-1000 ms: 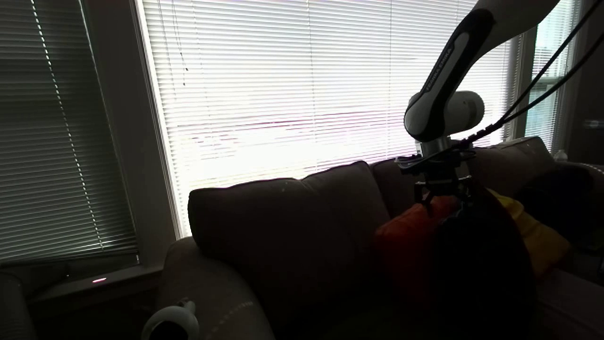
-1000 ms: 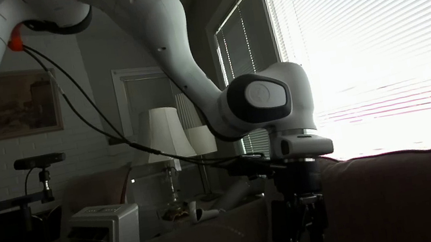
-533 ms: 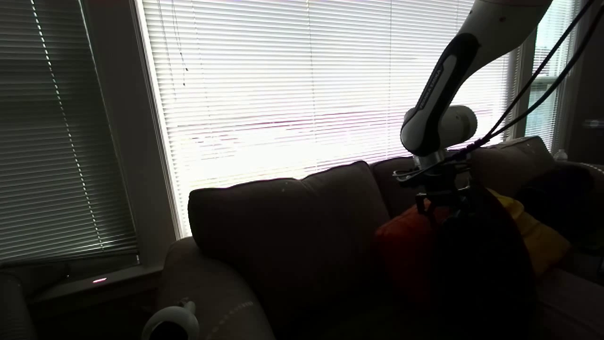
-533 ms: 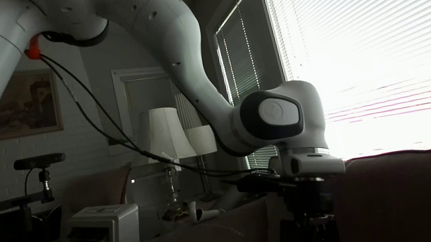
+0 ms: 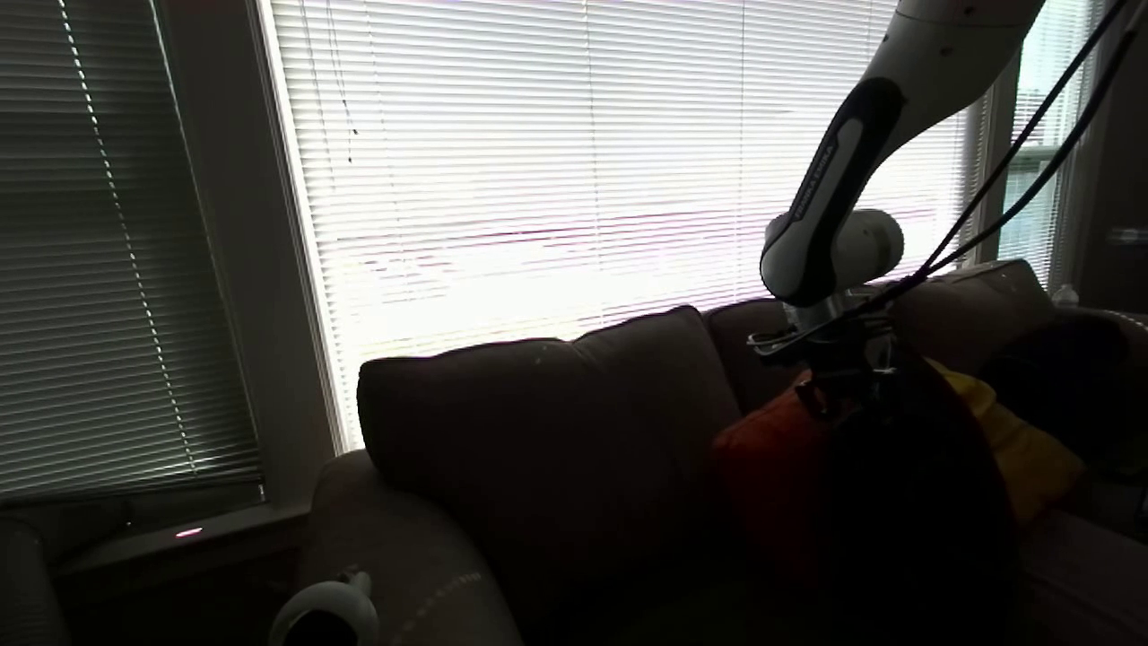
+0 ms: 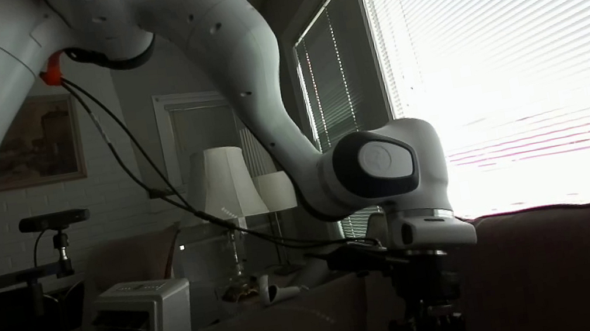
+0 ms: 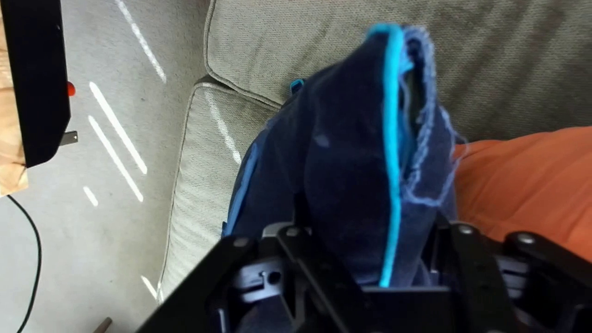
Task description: Move the black pillow to the left
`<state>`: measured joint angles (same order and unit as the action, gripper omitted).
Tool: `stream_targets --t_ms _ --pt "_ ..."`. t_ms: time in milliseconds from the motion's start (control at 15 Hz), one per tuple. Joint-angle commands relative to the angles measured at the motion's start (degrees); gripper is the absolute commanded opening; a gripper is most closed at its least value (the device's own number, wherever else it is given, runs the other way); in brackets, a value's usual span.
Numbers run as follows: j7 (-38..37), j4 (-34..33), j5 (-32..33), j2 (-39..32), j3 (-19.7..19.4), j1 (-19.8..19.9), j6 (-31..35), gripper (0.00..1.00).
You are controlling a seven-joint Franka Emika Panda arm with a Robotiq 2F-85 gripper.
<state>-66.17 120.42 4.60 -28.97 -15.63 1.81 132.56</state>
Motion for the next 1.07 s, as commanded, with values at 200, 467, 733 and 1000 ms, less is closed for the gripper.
stream_targets --t_ms 200,467,733,1000 --pt "-1.0 -1.7 -0.3 0.7 0.0 0.1 -0.5 0.03" --pt "-1.0 -0.8 0.2 2.2 -0.4 0.0 0.1 0.02" --pt "2.3 1.7 -2.4 9.7 0.4 1.6 -2.6 0.03" --pt "4.6 1.9 -7.2 18.4 2.3 2.5 -8.8 0.03"
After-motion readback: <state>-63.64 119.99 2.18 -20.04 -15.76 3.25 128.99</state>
